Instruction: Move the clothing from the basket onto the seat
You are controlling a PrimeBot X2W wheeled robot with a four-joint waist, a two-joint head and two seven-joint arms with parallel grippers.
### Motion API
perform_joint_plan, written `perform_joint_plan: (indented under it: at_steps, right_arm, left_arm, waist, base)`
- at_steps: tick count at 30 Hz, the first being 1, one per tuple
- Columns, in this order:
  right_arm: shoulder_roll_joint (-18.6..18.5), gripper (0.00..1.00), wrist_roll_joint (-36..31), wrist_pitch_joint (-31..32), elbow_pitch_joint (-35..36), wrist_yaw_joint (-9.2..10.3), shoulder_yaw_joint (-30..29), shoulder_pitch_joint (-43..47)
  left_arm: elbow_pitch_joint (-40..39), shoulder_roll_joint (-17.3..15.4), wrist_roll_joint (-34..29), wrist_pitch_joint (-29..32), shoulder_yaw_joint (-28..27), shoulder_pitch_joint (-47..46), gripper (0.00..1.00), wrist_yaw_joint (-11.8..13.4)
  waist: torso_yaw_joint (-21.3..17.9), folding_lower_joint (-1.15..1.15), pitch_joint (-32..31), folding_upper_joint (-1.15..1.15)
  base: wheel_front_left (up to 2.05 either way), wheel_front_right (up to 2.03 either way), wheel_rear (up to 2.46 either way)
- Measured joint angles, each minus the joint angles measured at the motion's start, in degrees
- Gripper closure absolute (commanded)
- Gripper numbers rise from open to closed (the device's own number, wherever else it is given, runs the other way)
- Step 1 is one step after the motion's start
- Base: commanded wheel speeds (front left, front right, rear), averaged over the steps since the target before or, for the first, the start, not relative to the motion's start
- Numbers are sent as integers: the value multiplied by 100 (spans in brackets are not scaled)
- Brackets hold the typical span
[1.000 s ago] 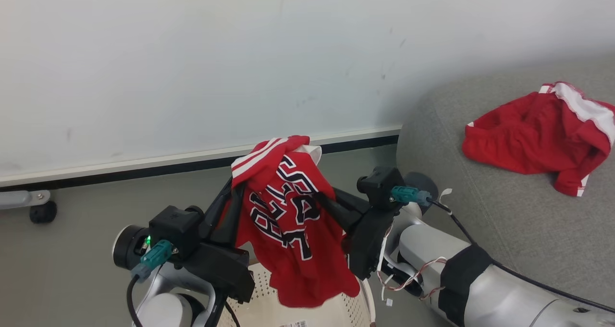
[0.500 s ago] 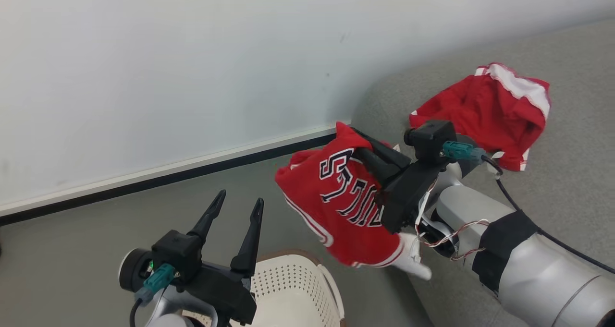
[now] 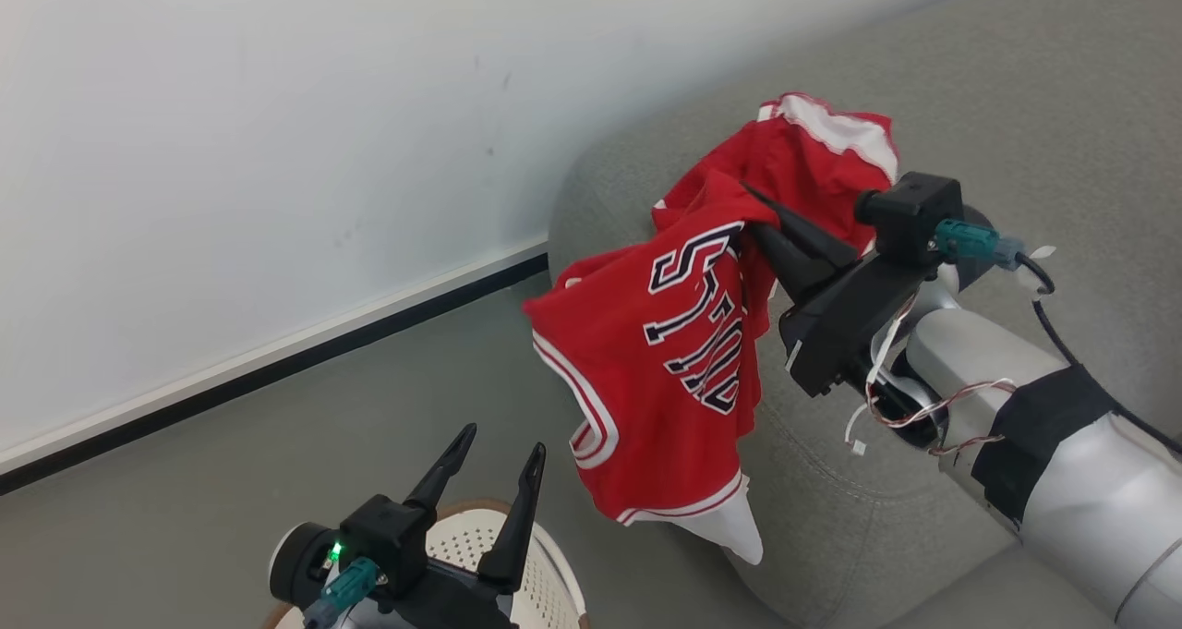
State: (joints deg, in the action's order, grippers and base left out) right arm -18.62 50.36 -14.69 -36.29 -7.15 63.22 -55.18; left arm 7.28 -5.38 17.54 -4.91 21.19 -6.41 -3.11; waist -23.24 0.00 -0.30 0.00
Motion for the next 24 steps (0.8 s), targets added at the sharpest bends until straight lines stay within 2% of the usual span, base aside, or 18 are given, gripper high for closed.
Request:
perform_joint_plan:
  at_steps: [4, 10, 17, 24]
  right_arm:
    - [-130, 100, -51, 0, 142, 0, -120, -118]
    - [-570, 100, -74, 0, 402, 16, -385, -119]
    - [-742, 100, -157, 0, 617, 113, -581, -119]
    - [-844, 100, -157, 0, 608, 132, -791, -165]
  left_arm:
    - [16, 7, -18, -33, 122, 9, 0, -43]
    - [114, 77, -84, -32, 405, -55, 0, -101]
    - [252, 89, -98, -34, 505, -286, 0, -151]
    - [279, 92, -100, -76, 512, -292, 0, -152]
  waist:
    - [-305, 0, 12, 0]
    - [-661, 0, 105, 0]
    - [-816, 0, 298, 0]
    - [-846, 0, 442, 0]
  base:
    - [0, 0, 0]
    - [0, 0, 0]
    - [0, 0, 0]
    - [0, 0, 0]
